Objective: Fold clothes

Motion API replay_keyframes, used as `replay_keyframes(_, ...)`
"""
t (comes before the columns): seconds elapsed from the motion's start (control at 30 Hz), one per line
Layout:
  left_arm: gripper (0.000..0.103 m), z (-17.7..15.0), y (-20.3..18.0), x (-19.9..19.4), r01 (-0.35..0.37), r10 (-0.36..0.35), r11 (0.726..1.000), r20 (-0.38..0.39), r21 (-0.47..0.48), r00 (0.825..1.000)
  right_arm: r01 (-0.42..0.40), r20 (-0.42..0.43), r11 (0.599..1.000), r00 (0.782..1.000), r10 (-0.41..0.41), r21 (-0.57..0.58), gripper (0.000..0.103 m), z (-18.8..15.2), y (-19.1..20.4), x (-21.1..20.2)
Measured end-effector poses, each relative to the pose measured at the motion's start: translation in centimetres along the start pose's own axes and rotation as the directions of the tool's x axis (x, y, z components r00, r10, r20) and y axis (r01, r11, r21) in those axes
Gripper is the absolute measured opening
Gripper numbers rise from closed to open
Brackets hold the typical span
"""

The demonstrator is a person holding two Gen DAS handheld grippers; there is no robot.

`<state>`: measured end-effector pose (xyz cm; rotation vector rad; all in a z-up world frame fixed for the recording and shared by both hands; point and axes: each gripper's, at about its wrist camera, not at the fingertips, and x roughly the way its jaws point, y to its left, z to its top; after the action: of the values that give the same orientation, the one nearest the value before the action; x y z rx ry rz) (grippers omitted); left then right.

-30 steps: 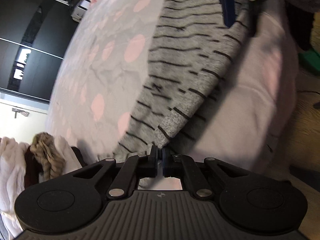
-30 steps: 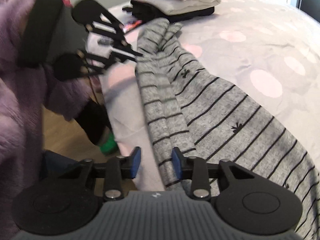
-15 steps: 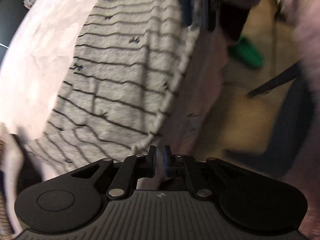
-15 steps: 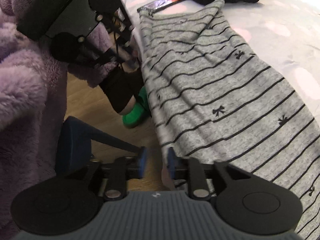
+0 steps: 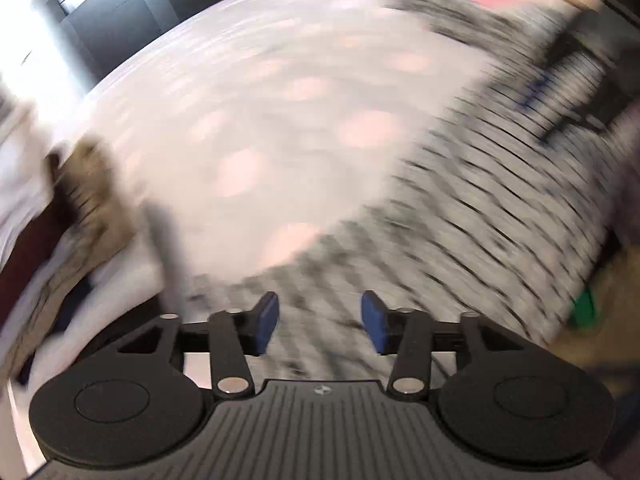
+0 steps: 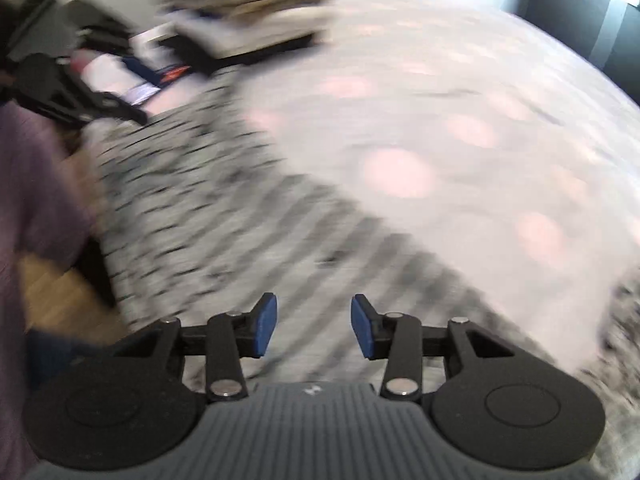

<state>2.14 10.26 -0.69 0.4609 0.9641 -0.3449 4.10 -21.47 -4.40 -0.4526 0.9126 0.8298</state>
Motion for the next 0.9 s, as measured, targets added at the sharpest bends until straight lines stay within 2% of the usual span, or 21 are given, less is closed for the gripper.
replay_keyframes(0.1, 0.046, 1.3, 4.1, 2.3, -0.038, 0.031, 0.982, -0.041, -0.186, 0.999, 0.076, 0.020, 0.992, 0.997, -0.079, 0.096, 0.048, 0.1, -2.6, -0.2)
replay_keyframes(0.23, 0.046, 1.7, 7.3, 5.8, -0.082, 0.032, 0.910, -0.128, -0.407, 0.991, 0.129, 0.024, 0.973, 0.990, -0.136, 0.189, 0.051, 0.2, -4.7, 0.0)
replay_keyframes(0.27, 0.046, 1.7, 7.7, 6.7, -0.096, 0.034, 0.893, -0.148, -0.439, 0.988, 0.139, 0.021, 0.969, 0.989, -0.146, 0.203, 0.051, 0.3, -5.0, 0.2)
replay_keyframes(0.33, 0.046, 1.9, 7.8, 8.2, -0.114, 0.035, 0.878, -0.175, -0.464, 0.984, 0.153, 0.013, 0.966, 0.987, -0.160, 0.210, 0.052, 0.6, -5.7, 0.7)
replay_keyframes(0.43, 0.045, 2.1, 7.8, 9.9, -0.143, 0.047, 0.869, -0.210, -0.473, 0.976, 0.207, -0.011, 0.943, 0.977, -0.211, 0.260, 0.052, 1.0, -7.9, 1.1)
replay_keyframes(0.47, 0.040, 2.1, 7.9, 10.4, -0.155, 0.054, 0.867, -0.220, -0.473, 0.974, 0.227, -0.018, 0.928, 0.973, -0.232, 0.295, 0.052, 1.1, -9.0, 1.0)
replay_keyframes(0.53, 0.027, 2.0, 7.8, 10.8, -0.166, 0.065, 0.868, -0.225, -0.469, 0.972, 0.253, -0.030, 0.865, 0.963, -0.266, 0.433, 0.052, 1.1, -12.2, 0.4)
replay_keyframes(0.63, 0.020, 1.8, 7.6, 11.2, -0.177, 0.075, 0.868, -0.231, -0.464, 0.970, 0.284, -0.069, 0.695, 0.945, -0.320, 0.661, 0.052, 0.0, -18.0, -1.3)
replay_keyframes(0.7, 0.018, 1.7, 7.5, 11.2, -0.175, 0.075, 0.872, -0.228, -0.457, 0.971, 0.316, -0.113, 0.592, 0.929, -0.354, 0.741, 0.052, -0.8, -21.1, -2.0)
replay_keyframes(0.8, 0.015, 1.6, 7.4, 11.3, -0.176, 0.079, 0.879, -0.228, -0.443, 0.971, 0.399, -0.204, 0.513, 0.896, -0.394, 0.760, 0.048, -1.7, -23.6, -2.0)
replay_keyframes(0.87, 0.012, 1.5, 7.3, 11.2, -0.178, 0.085, 0.885, -0.226, -0.431, 0.970, 0.438, -0.256, 0.488, 0.882, -0.395, 0.755, 0.046, -2.1, -24.4, -1.6)
replay_keyframes(0.9, 0.012, 1.5, 7.1, 11.1, -0.179, 0.089, 0.889, -0.222, -0.422, 0.971, 0.448, -0.274, 0.488, 0.880, -0.387, 0.749, 0.045, -2.5, -24.4, -1.3)
